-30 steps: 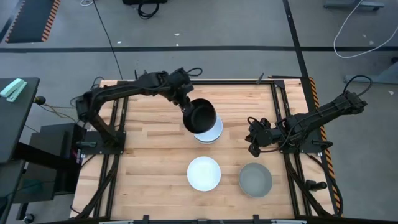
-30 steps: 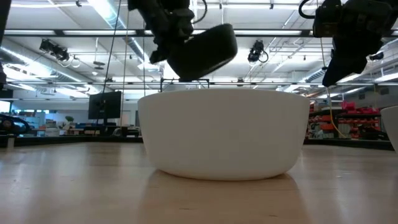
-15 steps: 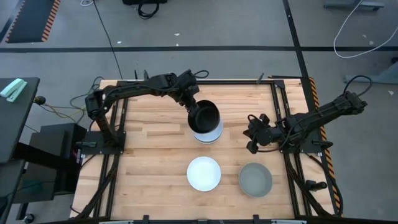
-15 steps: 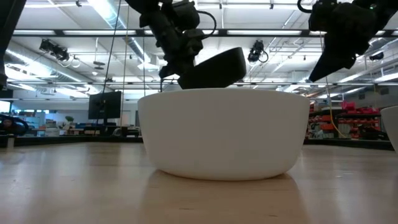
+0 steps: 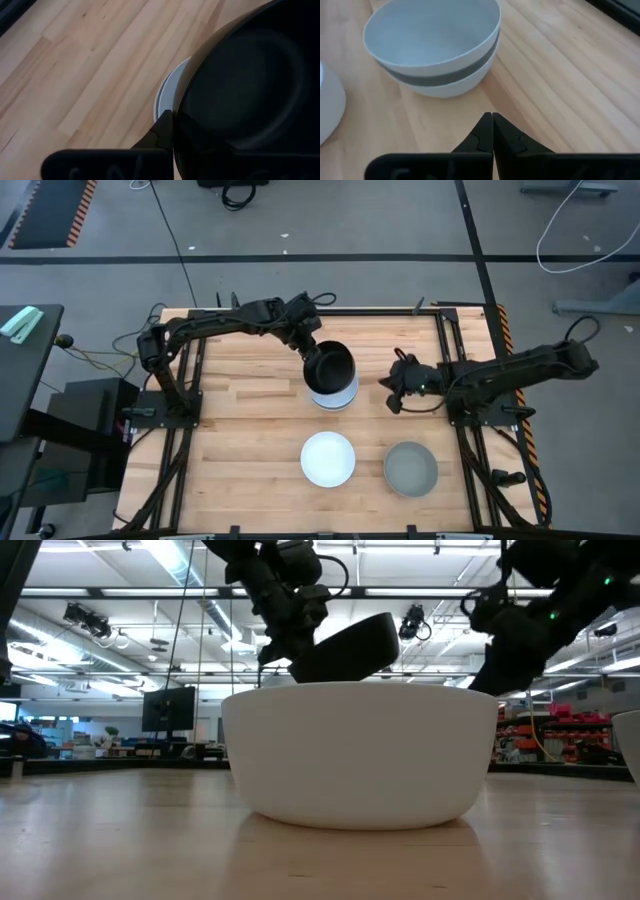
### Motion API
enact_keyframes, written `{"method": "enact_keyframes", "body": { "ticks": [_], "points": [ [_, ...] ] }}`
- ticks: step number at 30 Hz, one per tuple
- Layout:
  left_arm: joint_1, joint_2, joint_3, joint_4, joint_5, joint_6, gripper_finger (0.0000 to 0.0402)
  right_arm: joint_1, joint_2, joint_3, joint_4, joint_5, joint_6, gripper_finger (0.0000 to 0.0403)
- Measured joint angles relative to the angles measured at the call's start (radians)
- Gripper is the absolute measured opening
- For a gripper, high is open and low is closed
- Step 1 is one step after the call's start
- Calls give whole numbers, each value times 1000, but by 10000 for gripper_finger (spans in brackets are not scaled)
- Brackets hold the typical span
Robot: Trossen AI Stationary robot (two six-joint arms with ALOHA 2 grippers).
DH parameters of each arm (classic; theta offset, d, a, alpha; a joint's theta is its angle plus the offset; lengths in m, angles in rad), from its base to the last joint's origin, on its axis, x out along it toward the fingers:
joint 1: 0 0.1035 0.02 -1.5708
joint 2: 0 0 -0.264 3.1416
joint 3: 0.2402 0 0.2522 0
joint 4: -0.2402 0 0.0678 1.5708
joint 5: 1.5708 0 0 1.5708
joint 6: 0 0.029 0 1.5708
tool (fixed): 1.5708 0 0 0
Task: Nest bowls inside each other
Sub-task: Stack the black bowl on the top white bowl
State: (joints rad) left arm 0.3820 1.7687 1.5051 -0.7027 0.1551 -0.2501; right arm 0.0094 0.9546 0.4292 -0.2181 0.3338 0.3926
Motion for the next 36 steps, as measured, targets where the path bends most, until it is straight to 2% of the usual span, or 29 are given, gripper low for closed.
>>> {"method": "enact_keyframes", "body": {
  "ticks": [7, 11, 17, 23, 31, 36],
  "points": [
    [0, 0, 0, -23, 0, -5, 9, -125, 0, -133, 231, -104, -40, 3],
    [1, 0, 0, -56, 0, -7, 8, -150, 1, -189, 326, -137, -48, 2],
    [3, 0, 0, -95, 0, -18, 10, -154, 25, -197, 399, -152, -48, 1],
    [8, 0, 0, -129, -6, -19, 10, -153, 157, -178, 496, -160, -55, 1],
    [13, 0, 0, -136, -6, -16, 8, -178, 355, -175, 728, -209, -68, 0],
    [17, 0, 0, -141, -8, -16, 16, -213, 468, -101, 749, -256, -92, 0]
  ]
}}
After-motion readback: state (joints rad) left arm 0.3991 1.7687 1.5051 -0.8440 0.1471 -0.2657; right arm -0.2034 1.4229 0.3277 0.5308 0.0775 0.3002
